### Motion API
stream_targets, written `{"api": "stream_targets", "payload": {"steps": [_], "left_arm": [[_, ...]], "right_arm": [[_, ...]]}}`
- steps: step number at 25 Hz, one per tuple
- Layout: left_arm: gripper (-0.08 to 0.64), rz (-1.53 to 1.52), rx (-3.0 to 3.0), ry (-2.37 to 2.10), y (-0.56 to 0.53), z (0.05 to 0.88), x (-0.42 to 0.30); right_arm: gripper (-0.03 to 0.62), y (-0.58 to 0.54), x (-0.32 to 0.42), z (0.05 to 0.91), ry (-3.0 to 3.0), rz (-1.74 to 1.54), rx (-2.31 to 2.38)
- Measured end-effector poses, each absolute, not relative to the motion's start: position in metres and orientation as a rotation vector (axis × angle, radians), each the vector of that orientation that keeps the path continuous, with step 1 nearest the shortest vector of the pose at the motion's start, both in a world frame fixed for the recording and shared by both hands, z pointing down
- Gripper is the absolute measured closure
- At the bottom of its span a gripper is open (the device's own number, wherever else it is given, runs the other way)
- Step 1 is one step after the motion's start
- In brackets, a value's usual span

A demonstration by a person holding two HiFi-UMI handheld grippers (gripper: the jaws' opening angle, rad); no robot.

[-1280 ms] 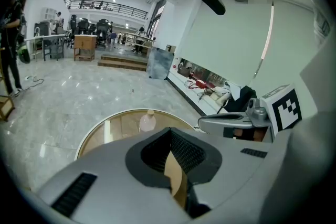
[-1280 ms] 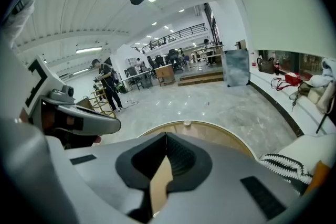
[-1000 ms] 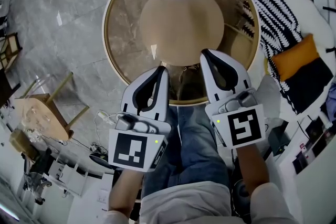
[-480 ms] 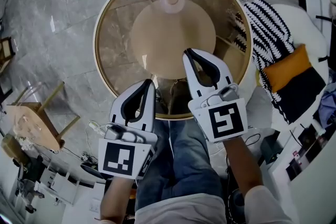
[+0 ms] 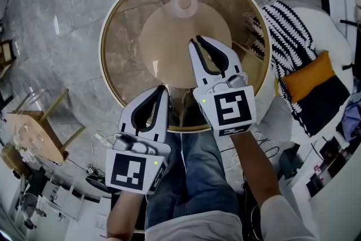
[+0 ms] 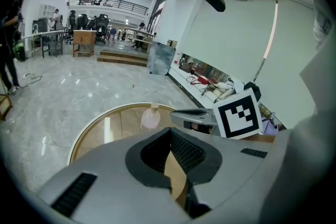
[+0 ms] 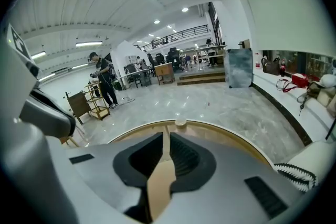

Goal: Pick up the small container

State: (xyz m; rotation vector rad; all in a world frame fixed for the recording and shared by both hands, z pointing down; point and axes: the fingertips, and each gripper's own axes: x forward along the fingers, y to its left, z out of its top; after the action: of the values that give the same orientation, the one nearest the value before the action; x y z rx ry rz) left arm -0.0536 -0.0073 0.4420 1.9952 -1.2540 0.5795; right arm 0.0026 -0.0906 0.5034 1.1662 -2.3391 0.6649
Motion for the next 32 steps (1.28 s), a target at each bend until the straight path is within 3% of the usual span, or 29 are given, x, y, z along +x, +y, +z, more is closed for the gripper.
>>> {"api": "stream_targets", "payload": {"steps": [6, 32], "left_arm": [[0.543, 0.593, 1.997, -1.246, -0.008, 0.444, -0.054], [0.543, 0.591, 2.026, -1.18, -0.018, 0.444, -0.04]], "right_arm": [[0.5, -0.108, 0.0, 0.519, -2.313, 0.659, 1.179], [0.431, -0.164, -0.023, 0.56, -2.256, 0.586, 1.183]]}}
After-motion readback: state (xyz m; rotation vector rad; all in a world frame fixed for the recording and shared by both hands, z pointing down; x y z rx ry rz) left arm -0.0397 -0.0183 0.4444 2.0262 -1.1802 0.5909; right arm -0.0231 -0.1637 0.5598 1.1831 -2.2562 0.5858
